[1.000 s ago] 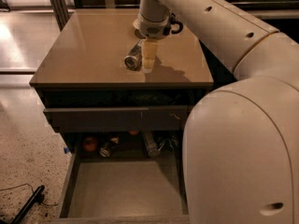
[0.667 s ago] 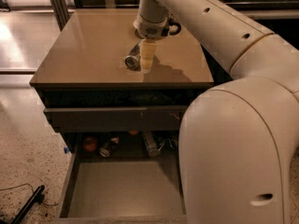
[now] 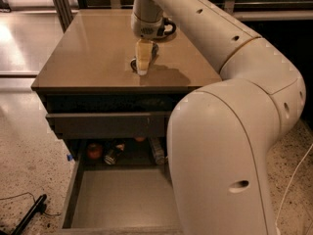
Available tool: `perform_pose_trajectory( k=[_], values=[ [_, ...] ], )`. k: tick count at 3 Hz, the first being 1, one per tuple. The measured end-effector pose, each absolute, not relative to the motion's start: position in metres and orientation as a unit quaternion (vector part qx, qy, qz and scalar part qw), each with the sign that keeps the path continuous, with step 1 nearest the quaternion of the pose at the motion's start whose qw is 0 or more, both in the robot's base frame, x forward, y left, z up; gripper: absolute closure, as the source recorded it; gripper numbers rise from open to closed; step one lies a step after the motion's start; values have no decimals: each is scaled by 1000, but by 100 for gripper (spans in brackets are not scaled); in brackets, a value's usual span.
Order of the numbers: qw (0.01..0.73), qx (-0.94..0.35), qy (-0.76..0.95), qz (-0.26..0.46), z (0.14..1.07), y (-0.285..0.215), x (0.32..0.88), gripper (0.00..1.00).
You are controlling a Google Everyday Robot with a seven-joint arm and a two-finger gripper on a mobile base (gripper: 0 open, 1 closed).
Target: Place redbull can into middle drawer
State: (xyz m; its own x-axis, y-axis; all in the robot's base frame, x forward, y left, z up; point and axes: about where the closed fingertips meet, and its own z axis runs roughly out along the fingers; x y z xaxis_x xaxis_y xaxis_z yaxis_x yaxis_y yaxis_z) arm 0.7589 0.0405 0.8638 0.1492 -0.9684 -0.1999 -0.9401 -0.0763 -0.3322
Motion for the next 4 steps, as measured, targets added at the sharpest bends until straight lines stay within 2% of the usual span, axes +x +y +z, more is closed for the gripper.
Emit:
perform_pose_trajectory(
  k=[1,2,4],
  values=[
    [194,-733,651,-36,864,40,759,0],
    [184,-708,682,-7,849,27,785,0],
    [177,-703,689,-1,836,17,788,0]
  ],
)
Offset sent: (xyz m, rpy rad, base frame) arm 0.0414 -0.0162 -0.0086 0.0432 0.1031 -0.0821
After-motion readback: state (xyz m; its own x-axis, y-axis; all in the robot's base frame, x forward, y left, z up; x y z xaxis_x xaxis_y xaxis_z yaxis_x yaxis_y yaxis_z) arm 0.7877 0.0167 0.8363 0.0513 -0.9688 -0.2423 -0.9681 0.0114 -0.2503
